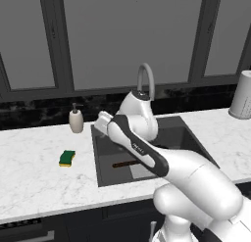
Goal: Pick the pan and sponge and place them into the sink. Then turn on the water.
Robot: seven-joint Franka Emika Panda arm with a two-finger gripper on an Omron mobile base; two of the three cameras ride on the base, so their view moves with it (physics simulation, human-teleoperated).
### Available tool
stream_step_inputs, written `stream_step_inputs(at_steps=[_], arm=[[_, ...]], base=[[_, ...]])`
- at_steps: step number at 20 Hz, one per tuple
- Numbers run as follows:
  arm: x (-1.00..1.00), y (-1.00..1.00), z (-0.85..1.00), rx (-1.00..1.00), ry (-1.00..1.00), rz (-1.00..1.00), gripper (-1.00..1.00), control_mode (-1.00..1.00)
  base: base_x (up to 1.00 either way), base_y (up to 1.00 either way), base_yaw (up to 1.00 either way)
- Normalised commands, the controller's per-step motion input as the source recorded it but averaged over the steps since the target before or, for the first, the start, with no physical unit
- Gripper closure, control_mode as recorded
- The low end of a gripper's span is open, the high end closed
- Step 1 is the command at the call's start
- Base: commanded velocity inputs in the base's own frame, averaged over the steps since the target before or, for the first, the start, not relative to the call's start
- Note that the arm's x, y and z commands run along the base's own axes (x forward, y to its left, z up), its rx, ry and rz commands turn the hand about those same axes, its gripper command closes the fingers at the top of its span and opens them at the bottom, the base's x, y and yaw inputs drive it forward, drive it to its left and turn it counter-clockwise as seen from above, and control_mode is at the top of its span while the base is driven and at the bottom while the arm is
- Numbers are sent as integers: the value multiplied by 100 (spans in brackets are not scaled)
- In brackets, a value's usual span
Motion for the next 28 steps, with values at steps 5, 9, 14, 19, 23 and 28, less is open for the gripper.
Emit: stream_step_inputs(at_steps=[5, 9, 14, 19, 23, 28], arm=[[32, 58, -8, -11, 19, 1, -100, -100], [32, 59, -32, -14, 21, 0, -100, -100], [32, 56, -33, -15, 16, 0, -100, -100], [22, 48, -38, -12, 7, 0, -100, -100], [11, 24, -42, -6, 1, 0, -100, -100], [10, 5, -47, 0, -7, 1, -100, -100]], base=[[0, 0, 0], [0, 0, 0], [0, 0, 0], [0, 0, 0], [0, 0, 0], [0, 0, 0]])
